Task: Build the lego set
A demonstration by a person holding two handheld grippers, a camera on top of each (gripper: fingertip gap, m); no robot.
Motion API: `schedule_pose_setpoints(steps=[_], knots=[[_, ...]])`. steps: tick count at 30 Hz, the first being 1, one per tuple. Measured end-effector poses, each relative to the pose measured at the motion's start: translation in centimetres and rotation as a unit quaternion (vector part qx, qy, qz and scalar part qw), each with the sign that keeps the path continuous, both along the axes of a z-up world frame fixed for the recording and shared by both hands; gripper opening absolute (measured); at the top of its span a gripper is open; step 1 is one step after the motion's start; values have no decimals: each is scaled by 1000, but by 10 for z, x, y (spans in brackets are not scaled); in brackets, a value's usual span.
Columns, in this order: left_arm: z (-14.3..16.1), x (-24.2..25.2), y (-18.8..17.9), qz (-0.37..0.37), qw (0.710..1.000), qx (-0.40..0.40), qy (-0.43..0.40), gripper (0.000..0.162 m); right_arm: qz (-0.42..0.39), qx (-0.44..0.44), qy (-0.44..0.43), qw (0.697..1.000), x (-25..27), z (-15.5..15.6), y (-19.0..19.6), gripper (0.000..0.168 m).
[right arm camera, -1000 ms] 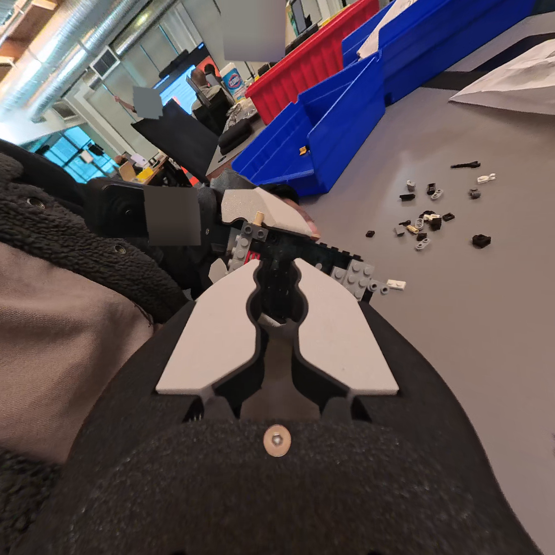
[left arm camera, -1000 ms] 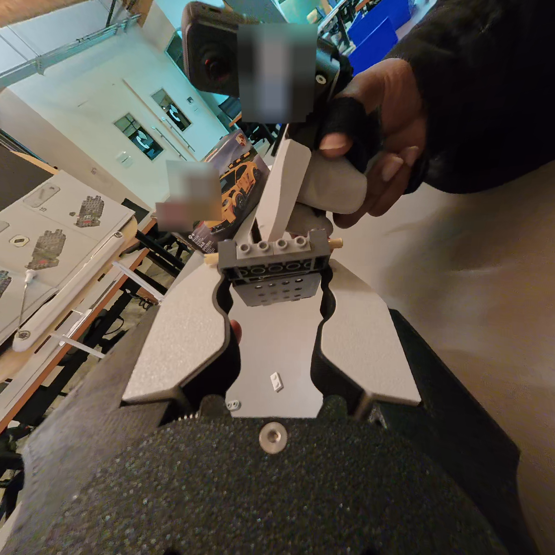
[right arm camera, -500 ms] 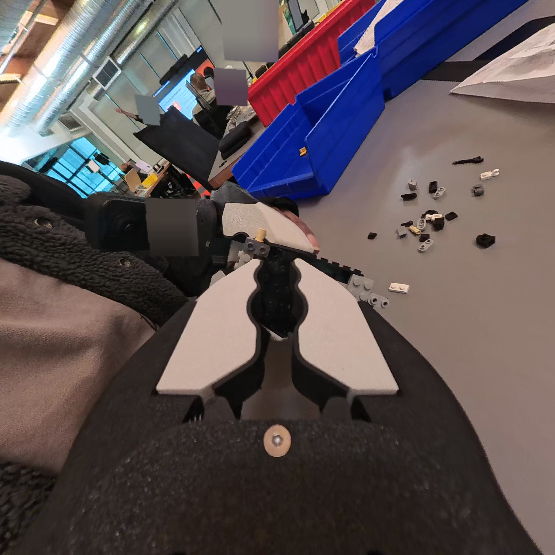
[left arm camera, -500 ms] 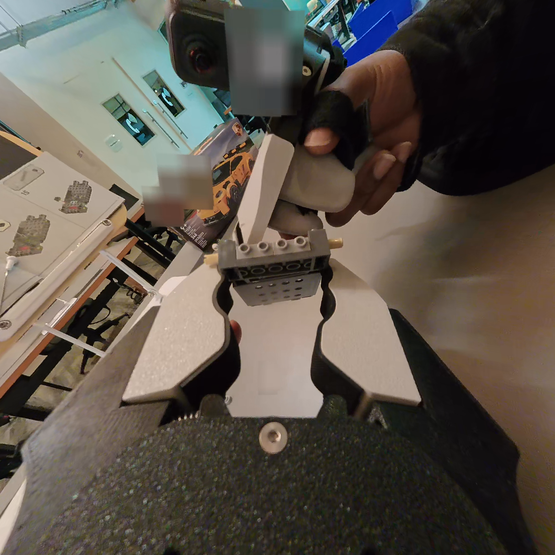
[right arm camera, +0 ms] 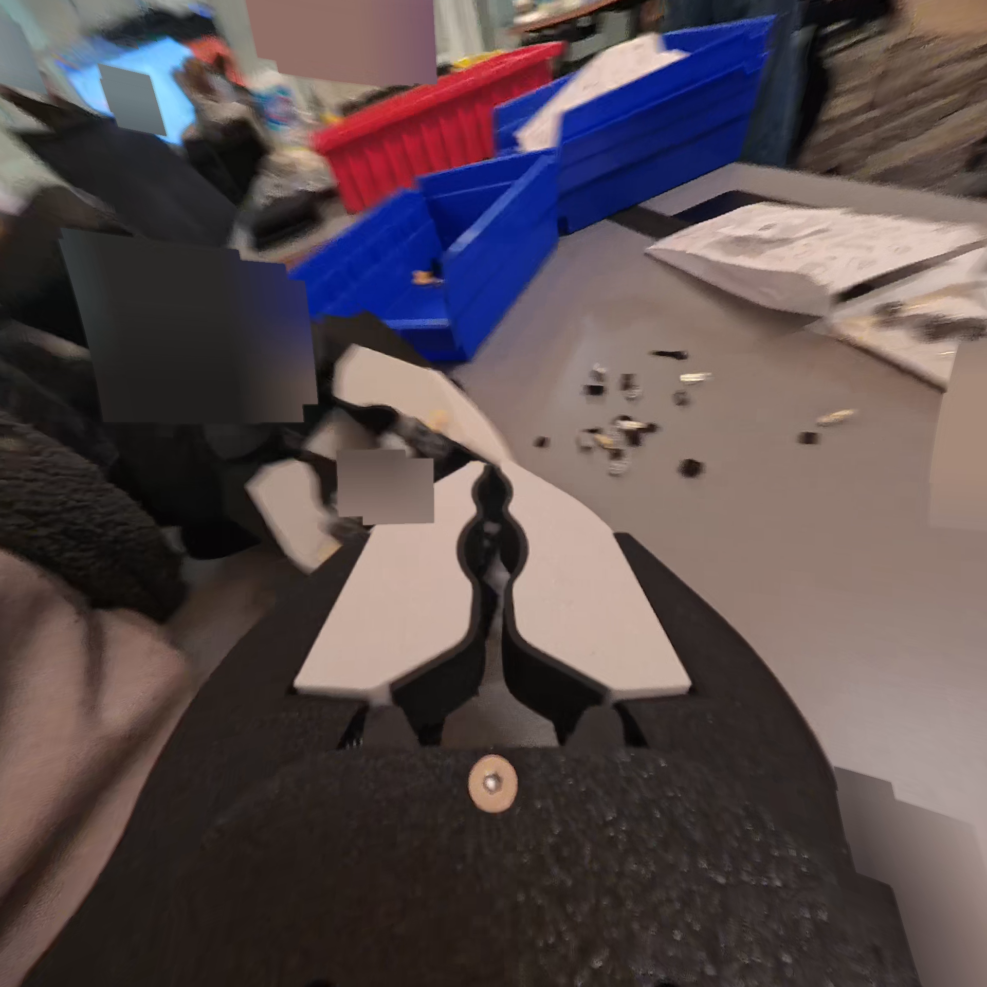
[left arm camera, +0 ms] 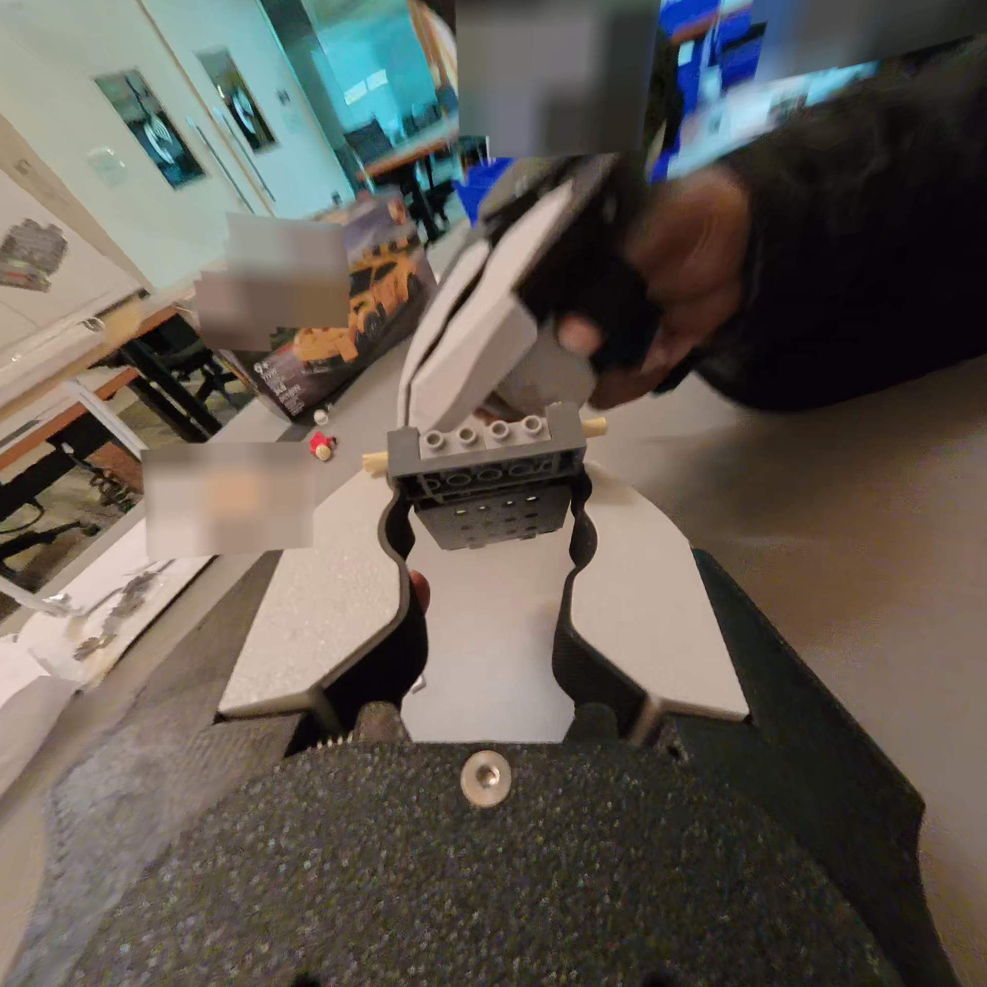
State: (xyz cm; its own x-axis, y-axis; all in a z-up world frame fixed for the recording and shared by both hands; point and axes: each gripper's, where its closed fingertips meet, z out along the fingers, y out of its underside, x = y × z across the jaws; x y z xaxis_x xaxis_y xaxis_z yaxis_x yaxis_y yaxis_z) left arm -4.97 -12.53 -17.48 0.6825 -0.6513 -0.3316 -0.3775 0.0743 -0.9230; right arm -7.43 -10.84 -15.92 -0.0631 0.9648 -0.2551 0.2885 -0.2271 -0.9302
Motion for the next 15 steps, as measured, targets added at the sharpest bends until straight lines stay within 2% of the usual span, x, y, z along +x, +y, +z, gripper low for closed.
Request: schedule_pose_setpoints(steps=[1,4,7,11,15], knots=[[4,1,0,-2,1000,-7,-18,58,-8,24,0,1000,2,-1,5,0],[3,-6,7,15,996,-57,-68,58,17,-16,41,999,8,17,-2,1],[-10,-16,17,54,985,-134,-95,58,26,-5,40,999,14,20,-8,21],[-31,-21,23,101,972,-203,-58,58,-16,46,4,999,9,3,-13,31],[-39,-24,23,135,967,-214,-9,58,-68,77,-64,993,0,-22,-9,37]])
